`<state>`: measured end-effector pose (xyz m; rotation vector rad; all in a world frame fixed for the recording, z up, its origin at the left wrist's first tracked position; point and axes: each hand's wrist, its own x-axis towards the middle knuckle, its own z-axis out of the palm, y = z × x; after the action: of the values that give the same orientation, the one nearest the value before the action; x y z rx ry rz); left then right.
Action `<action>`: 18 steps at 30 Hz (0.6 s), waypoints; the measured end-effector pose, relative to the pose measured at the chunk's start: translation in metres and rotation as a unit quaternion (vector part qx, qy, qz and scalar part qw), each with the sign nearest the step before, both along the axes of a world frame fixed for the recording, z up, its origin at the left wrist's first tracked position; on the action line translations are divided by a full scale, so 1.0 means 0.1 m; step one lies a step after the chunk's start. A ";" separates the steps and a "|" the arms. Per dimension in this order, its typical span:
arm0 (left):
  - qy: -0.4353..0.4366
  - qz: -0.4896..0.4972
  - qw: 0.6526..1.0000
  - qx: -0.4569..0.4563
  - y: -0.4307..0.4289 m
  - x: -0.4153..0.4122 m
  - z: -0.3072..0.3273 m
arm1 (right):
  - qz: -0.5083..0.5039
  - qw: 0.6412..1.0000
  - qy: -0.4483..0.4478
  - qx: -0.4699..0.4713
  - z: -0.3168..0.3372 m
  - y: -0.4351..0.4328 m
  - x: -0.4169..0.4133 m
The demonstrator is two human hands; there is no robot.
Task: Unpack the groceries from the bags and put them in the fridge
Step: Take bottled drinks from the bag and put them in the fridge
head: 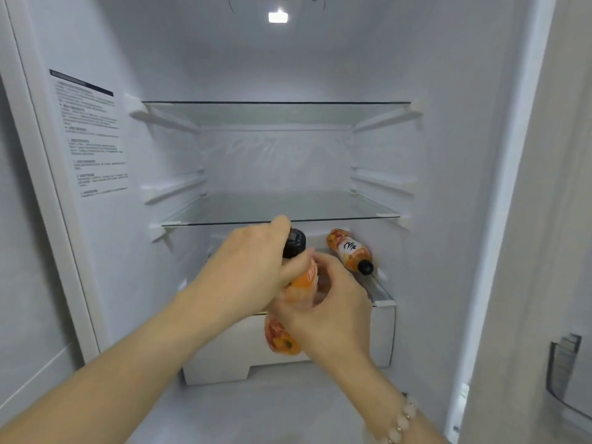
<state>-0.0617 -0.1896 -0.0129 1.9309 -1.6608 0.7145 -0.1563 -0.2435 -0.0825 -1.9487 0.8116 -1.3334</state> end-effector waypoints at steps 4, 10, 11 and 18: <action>-0.020 -0.037 0.992 -0.123 0.06 -0.13 0.19 | -0.031 0.997 -0.031 -0.056 0.31 -0.01 -0.03; -0.002 -0.047 0.989 -0.141 -0.13 -0.11 -0.10 | -0.039 0.996 -0.030 -0.070 0.11 -0.19 0.07; -0.003 -0.043 0.990 -0.134 -0.16 -0.10 -0.15 | -0.038 0.996 -0.031 -0.074 0.05 -0.23 0.10; -0.050 -0.028 0.982 -0.180 -0.33 -0.01 -0.46 | -0.047 0.989 -0.042 -0.137 -0.20 -0.47 0.19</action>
<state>-0.0631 -0.2228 -0.0584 1.6112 -1.5125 1.0247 -0.1374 -0.2901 -0.1025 -2.0667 0.7188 -1.6459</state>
